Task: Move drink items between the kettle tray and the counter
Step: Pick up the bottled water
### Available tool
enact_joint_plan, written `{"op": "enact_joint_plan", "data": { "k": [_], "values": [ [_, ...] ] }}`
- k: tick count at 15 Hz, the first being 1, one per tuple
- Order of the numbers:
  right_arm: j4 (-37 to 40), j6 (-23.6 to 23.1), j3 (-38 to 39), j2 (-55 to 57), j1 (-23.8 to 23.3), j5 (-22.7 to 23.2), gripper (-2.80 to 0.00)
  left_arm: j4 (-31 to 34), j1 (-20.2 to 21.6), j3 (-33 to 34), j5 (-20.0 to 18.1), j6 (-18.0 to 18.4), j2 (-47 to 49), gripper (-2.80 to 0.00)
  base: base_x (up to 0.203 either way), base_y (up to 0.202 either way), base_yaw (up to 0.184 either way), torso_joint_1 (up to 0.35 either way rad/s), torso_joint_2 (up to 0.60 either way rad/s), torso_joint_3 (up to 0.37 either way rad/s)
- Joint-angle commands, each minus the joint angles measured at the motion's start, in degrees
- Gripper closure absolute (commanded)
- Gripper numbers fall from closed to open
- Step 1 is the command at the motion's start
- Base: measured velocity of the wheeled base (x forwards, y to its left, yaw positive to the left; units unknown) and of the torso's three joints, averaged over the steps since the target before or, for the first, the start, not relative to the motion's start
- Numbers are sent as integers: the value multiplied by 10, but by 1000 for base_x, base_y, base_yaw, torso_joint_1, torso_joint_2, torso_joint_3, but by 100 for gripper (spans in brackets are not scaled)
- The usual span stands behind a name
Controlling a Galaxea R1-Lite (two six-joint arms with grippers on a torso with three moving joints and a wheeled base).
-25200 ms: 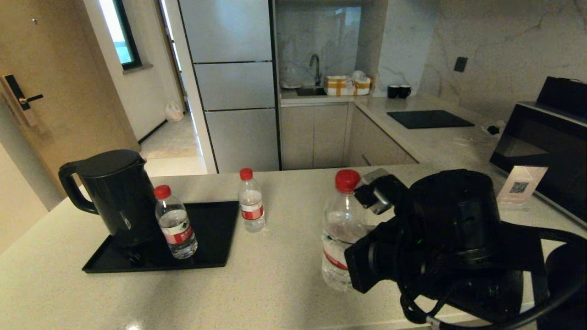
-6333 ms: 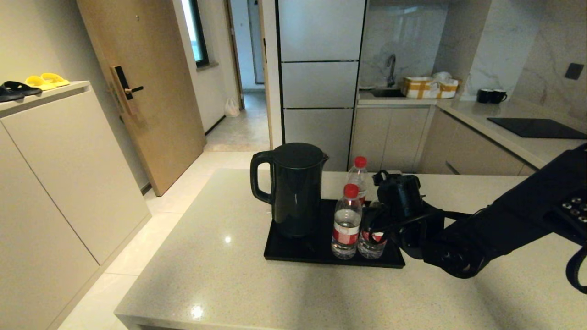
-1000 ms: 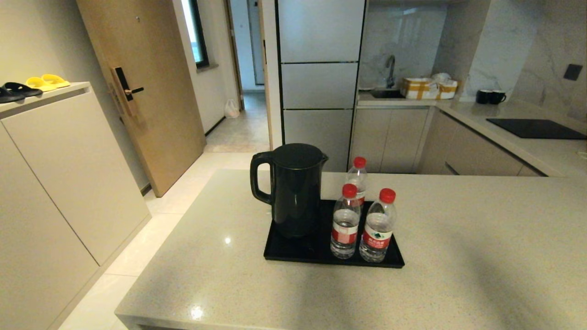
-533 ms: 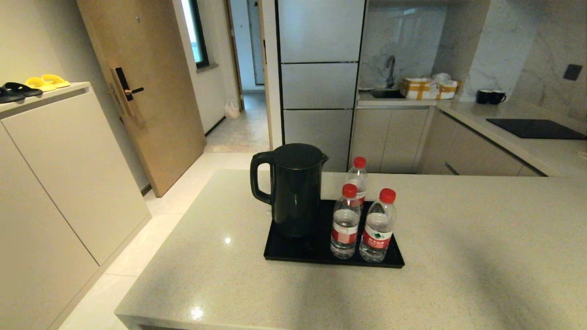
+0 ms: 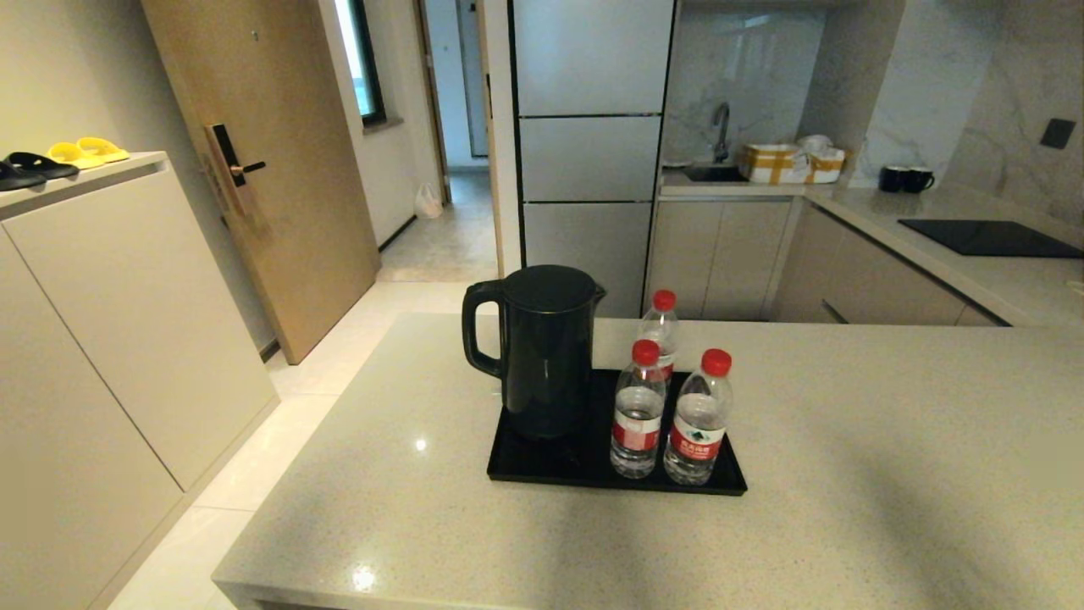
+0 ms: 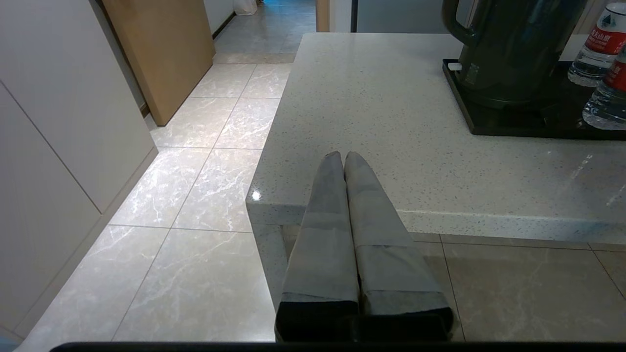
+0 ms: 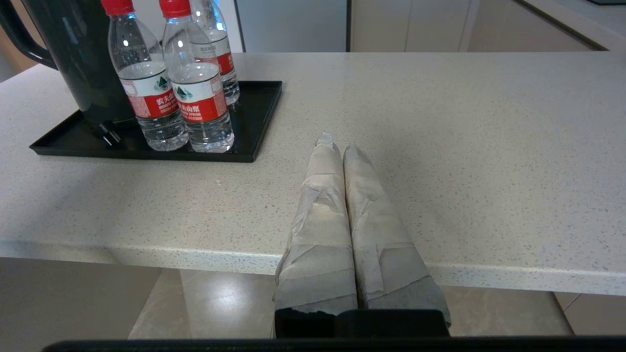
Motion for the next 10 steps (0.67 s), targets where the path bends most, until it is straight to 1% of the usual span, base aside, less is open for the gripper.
{"op": "enact_joint_plan", "data": {
  "k": [1,6,8,10],
  "values": [
    [0,0,0,1,0,0,0,0,0,0,0,0,0,0,0,0,0,0,0,0],
    [0,0,0,1,0,0,0,0,0,0,0,0,0,0,0,0,0,0,0,0],
    [6,-8,-2,1,0,0,0,0,0,0,0,0,0,0,0,0,0,0,0,0],
    [20,-56,-7,1,0,6,0,0,0,0,0,0,0,0,0,0,0,0,0,0]
  ]
}}
